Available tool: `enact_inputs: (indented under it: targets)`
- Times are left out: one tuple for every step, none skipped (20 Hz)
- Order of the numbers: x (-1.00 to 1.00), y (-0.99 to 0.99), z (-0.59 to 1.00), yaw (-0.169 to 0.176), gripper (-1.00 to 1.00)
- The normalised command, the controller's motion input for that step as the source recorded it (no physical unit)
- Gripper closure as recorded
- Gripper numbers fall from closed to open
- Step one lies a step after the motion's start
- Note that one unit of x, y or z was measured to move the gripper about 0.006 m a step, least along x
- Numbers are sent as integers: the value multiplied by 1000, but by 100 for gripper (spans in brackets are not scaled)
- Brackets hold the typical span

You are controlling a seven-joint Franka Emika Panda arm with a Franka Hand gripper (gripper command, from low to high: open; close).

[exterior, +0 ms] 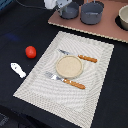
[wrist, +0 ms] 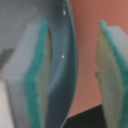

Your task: Place the pan onto the stove and place the fish and sausage into the pan.

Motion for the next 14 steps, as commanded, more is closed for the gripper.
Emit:
enact_inputs:
  targets:
    - [0, -340, 917, -65, -100]
    - [0, -546, 851, -85, -100]
    - [0, -697, 757, -79, -100]
    - [0, -737, 734, -59, -100]
    - [0, -777, 737, -40, -100]
    - [0, -826, 689, -19, -100]
    - [0, -903, 637, 0, -100]
    - [-3, -940, 589, 0, -100]
    - [-9, -943, 566, 0, -100]
    - [-17, -946, 506, 0, -100]
    - [-17, -931, 426, 0, -100]
    - [-11, -931, 366, 0, -100]
    - [-14, -934, 334, 0, -100]
    - [-14, -940, 300, 0, -100]
